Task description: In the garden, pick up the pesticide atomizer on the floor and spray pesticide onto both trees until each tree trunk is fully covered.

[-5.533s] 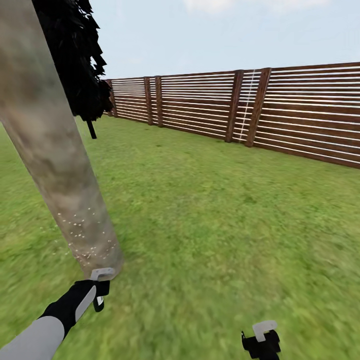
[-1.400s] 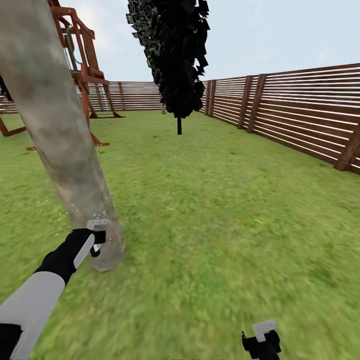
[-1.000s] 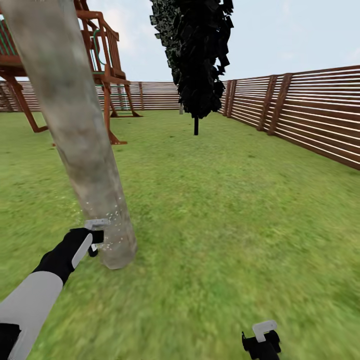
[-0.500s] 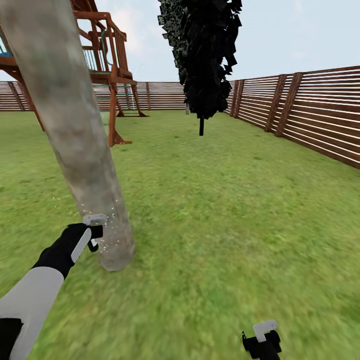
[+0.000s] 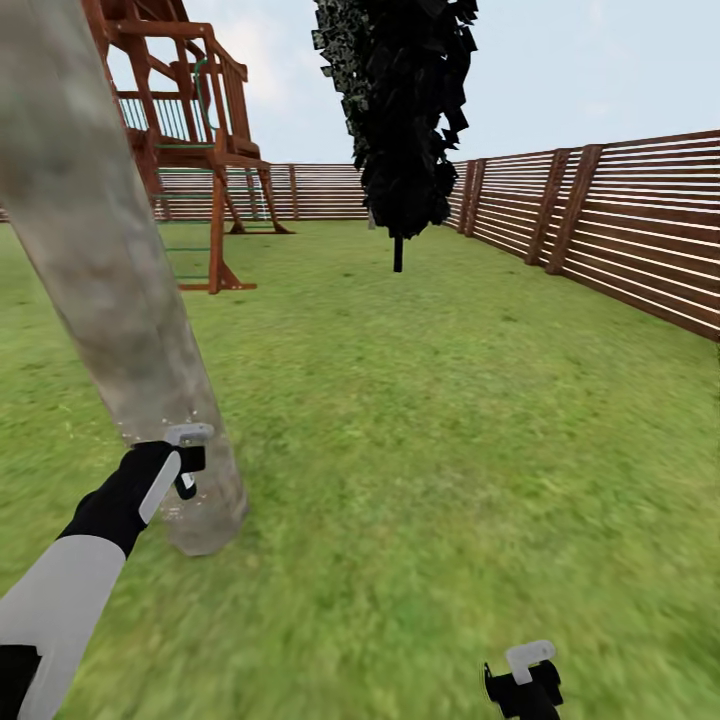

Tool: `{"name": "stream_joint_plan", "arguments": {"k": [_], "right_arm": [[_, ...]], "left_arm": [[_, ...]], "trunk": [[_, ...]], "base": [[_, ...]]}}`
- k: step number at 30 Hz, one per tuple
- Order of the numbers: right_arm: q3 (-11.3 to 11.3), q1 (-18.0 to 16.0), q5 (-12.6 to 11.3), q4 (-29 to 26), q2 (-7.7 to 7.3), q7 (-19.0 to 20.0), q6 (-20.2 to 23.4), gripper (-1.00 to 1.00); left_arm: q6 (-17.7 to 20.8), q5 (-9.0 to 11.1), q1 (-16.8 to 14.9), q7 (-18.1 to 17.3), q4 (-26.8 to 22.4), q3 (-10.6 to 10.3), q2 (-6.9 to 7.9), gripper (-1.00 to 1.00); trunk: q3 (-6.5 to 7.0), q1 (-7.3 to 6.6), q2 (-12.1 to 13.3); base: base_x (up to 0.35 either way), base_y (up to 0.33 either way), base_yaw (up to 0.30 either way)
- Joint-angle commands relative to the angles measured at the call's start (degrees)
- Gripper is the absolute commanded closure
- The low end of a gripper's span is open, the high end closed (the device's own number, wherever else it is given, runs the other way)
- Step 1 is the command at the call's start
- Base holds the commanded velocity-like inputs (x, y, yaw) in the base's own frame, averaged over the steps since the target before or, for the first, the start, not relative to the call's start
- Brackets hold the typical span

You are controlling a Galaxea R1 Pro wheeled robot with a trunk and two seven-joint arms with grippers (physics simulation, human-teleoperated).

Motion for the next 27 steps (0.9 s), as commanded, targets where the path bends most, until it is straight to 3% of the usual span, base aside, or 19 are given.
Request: {"name": "stream_joint_plan", "arguments": {"k": [1, 7, 9, 14, 17, 19, 20, 21, 22, 27], "right_arm": [[-0.36, -0.04, 0.61, 0.11, -0.02, -0.34, -0.15, -1.00], [-0.36, -0.04, 0.61, 0.11, 0.05, -0.34, -0.15, -1.00], [-0.36, -0.04, 0.61, 0.11, 0.06, -0.34, -0.15, -1.00], [-0.31, -0.04, 0.65, 0.19, 0.07, -0.34, -0.15, -1.00], [-0.33, -0.04, 0.64, 0.20, 0.07, -0.34, -0.15, -1.00], [-0.35, -0.04, 0.63, 0.20, 0.07, -0.34, -0.15, -1.00], [-0.35, -0.04, 0.62, 0.20, 0.07, -0.34, -0.15, -1.00], [-0.36, -0.04, 0.61, 0.14, 0.07, -0.34, -0.15, -1.00], [-0.38, -0.04, 0.61, 0.06, 0.03, -0.34, -0.16, -1.00], [-0.44, -0.04, 0.61, 0.03, -0.02, -0.34, -0.15, -1.00]], "left_arm": [[0.20, 0.59, -0.04, 0.53, -0.08, -0.28, 0.07, 1.00], [0.14, 0.59, 0.09, 0.70, 0.41, -0.29, 0.53, 1.00], [-0.14, 0.59, 0.18, 2.28, 0.76, -0.34, 0.63, 1.00], [-0.94, 1.38, 4.79, 4.01, 1.00, -0.39, 0.00, 1.00], [-3.98, 1.41, 6.46, 4.00, 3.73, -0.41, -0.83, 1.00], [-5.72, 1.46, 6.60, 3.91, 9.16, -0.34, -0.94, 1.00], [-8.11, 1.36, 6.62, 3.89, 11.01, -0.36, -0.97, 1.00], [-12.98, 1.19, 6.64, 3.75, 14.15, -0.46, -0.95, 1.00], [-14.52, 1.02, 6.64, 3.76, 15.77, -0.60, -1.02, 1.00], [-15.19, 1.26, 6.72, 3.48, 16.26, -0.68, -1.08, 1.00]], "trunk": [[-0.05, -0.01, -0.02], [-0.05, -0.01, -0.02], [-0.05, -0.01, -0.02], [-0.05, -0.01, -0.02], [-0.05, -0.01, -0.02], [-0.05, -0.01, -0.02], [-0.05, -0.01, -0.02], [-0.05, -0.01, -0.02], [-0.05, -0.01, -0.02], [-0.05, -0.01, -0.02]], "base": [[0.000, -0.273, 0.000], [0.000, -0.273, 0.123], [0.000, -0.273, 0.270], [0.000, -0.273, 0.277], [0.000, -0.273, 0.277], [0.003, -0.273, 0.140], [0.041, -0.273, 0.042], [0.096, -0.273, 0.009], [0.121, -0.273, 0.002], [0.152, -0.262, 0.000]]}}
